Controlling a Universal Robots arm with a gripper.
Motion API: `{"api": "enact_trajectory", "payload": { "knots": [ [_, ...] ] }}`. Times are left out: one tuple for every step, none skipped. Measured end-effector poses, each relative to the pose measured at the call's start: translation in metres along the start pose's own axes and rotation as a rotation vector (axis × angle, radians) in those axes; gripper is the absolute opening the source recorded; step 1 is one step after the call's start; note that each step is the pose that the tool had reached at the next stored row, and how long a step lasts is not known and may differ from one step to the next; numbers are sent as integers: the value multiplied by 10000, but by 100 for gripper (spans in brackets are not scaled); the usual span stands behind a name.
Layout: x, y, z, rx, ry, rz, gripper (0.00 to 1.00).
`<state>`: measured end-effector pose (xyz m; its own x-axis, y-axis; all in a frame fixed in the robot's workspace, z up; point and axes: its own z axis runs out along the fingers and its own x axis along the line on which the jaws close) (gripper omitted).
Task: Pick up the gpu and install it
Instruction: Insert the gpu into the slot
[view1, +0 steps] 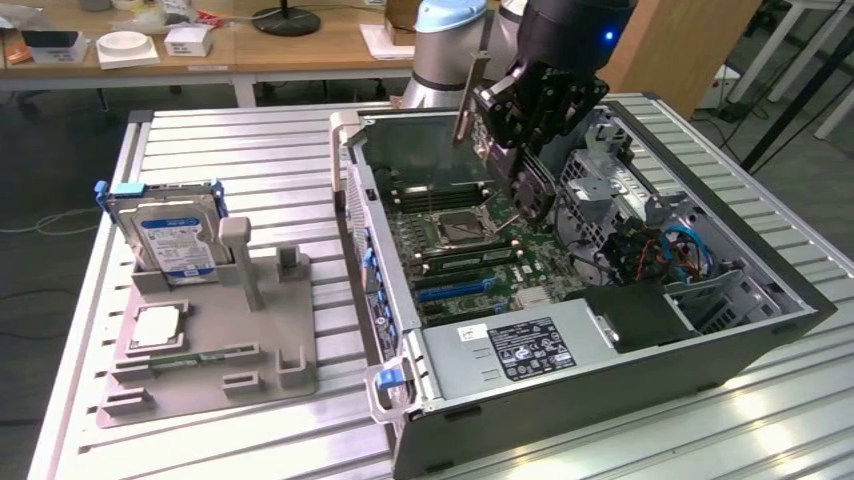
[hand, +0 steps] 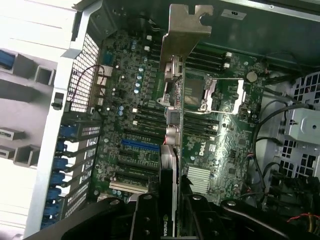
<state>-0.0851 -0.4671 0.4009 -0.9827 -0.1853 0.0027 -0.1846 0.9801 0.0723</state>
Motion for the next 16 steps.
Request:
{"api": "enact_trajectory", "payload": {
  "knots": [
    [-6, -1, 0, 0, 5, -64, 26],
    [-11, -2, -1, 1, 10, -126, 26],
    [-14, -3, 0, 0, 13, -186, 26],
    [-17, -3, 0, 0, 17, -244, 26],
    [-20, -3, 0, 1, 22, -301, 26],
    [-22, -4, -1, 1, 26, -354, 26],
    [-24, -4, 0, 1, 30, -405, 26],
    [-26, -5, 0, 1, 33, -456, 26],
    [-29, -5, -1, 2, 37, -505, 26],
    [-30, -5, -1, 2, 40, -554, 26],
    [-32, -6, 0, 1, 44, -606, 26],
    [-35, -6, 0, 1, 47, -654, 26],
    [-36, -7, -1, 2, 51, -703, 26],
    [-38, -7, -1, 2, 54, -749, 26],
    [-40, -7, 0, 1, 57, -797, 26],
    [-42, -8, 0, 2, 61, -845, 26]
  ]
}}
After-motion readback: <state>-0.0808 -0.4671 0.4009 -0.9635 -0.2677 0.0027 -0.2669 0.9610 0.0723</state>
